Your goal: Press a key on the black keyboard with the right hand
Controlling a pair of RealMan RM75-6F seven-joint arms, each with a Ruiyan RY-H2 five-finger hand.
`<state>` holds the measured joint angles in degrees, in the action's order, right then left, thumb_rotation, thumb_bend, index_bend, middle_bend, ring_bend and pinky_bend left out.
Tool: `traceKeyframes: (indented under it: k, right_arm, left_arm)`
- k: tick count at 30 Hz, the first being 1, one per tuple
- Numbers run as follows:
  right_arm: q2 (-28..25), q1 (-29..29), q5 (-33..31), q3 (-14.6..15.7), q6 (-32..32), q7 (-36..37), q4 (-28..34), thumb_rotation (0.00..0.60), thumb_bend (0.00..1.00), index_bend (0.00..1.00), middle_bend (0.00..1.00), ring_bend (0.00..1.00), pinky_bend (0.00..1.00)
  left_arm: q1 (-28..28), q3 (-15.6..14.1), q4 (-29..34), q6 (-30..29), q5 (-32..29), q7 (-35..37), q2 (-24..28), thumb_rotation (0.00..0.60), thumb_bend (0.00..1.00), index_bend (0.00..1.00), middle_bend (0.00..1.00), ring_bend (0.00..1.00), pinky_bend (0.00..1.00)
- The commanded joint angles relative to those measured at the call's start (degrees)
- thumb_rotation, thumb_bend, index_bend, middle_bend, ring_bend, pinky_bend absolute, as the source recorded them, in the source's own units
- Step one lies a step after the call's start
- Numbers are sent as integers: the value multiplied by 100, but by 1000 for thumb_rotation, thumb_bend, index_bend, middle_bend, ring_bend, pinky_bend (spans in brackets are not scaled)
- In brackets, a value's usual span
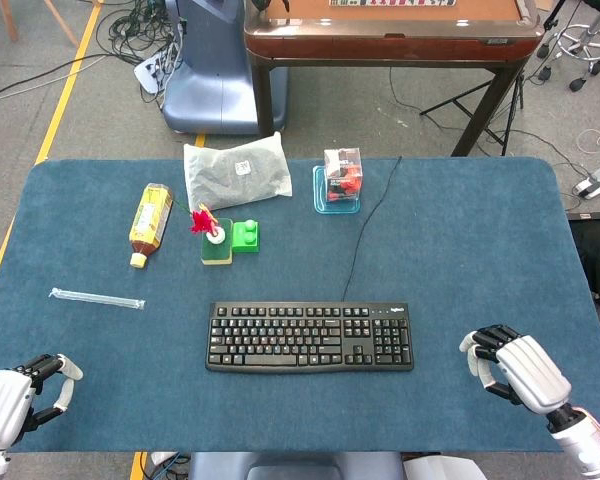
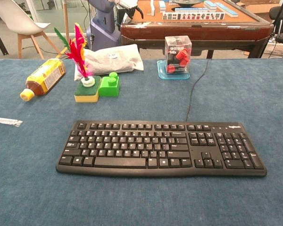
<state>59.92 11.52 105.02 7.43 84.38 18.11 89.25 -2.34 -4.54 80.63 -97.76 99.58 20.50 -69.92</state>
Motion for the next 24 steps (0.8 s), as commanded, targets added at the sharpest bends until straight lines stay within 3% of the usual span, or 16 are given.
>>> traceKeyframes:
  k: [1,9,13,16,19,22,24]
  right_arm:
    - [-6,-4,-15,4,-14,-18,9,600,778,650,411,326,334]
    - [-22,33,-20,1,-66,4,32,600,778,651,417,326,347]
    - [-9,62,-26,-8,-98,38,16,600,778,650,420,328,411]
    - [30,91,-10,-23,-115,46,15,600,778,646,428,334,471]
    - [111,160,49,-77,-122,2,50,600,778,633,453,373,588]
    - [187,313,130,-151,-265,-194,128,600,778,613,502,478,851]
    - [210,454,173,-244,-403,-459,265,600,778,584,556,574,967]
  left_arm:
    - [3,-7,8,13,2,5,10,600,469,593,536,472,685]
    - [30,-25,41,29,5,4,44,600,469,587,536,473,686]
    - [41,-23,52,44,-16,35,48,600,469,573,536,479,686]
    - [55,-31,39,15,14,51,44,600,469,496,536,489,686]
    - [74,-36,28,-23,26,115,56,600,469,375,545,503,686]
    - [88,-36,32,-29,16,146,71,600,469,333,560,513,686]
    - [95,-47,40,-20,21,138,90,600,469,333,563,515,687]
